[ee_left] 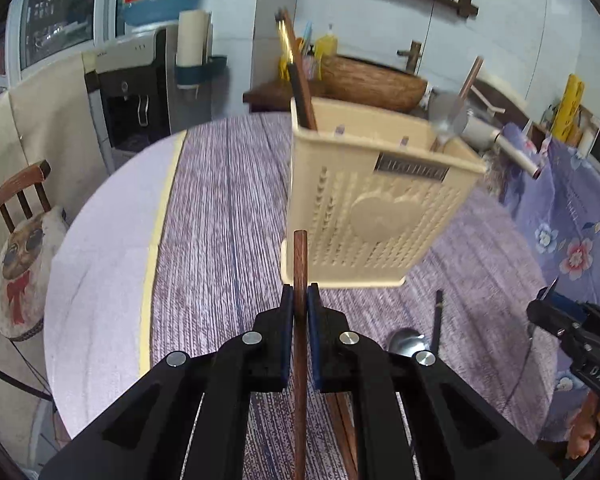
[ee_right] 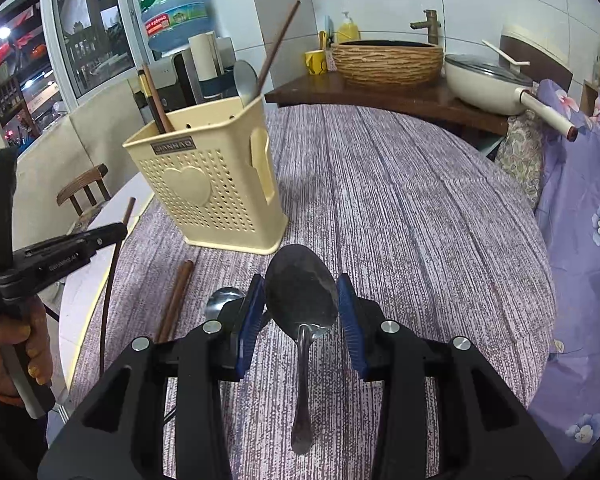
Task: Organize utensils
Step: 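Lift and carry the chopsticks and spoon over the cream basket with both tools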
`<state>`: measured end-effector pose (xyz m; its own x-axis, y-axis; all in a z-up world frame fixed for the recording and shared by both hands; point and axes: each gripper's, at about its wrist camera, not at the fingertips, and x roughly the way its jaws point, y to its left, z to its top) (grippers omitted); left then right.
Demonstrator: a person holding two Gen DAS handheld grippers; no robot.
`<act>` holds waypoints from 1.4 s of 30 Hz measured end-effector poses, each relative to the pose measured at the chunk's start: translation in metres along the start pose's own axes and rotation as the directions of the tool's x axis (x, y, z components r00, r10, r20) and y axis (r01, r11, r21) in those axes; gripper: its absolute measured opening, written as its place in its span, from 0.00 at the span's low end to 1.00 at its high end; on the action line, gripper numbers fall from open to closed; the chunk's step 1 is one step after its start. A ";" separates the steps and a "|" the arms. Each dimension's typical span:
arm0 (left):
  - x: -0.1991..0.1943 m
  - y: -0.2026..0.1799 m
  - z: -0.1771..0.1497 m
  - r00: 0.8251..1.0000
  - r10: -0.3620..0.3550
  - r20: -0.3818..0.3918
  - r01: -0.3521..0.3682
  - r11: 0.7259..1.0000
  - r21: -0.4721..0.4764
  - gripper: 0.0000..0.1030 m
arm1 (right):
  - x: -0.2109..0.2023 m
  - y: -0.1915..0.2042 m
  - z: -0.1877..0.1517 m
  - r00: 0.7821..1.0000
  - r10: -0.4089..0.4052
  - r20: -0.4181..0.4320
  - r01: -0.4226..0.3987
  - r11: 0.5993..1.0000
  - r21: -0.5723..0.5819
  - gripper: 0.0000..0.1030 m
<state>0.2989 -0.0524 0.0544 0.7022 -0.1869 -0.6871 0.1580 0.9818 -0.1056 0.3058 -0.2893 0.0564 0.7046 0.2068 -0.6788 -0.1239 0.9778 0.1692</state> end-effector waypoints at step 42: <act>-0.091 0.000 0.041 0.963 -0.074 0.261 0.071 0.997 0.019 0.08 | -0.052 0.028 0.036 0.987 0.108 0.115 -0.106 0.994 -0.029 0.36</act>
<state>0.2635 -0.0368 0.1460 0.8454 -0.2611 -0.4660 0.2206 0.9652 -0.1406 0.2909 -0.2744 0.1219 0.7628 0.3062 -0.5696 -0.2181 0.9510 0.2191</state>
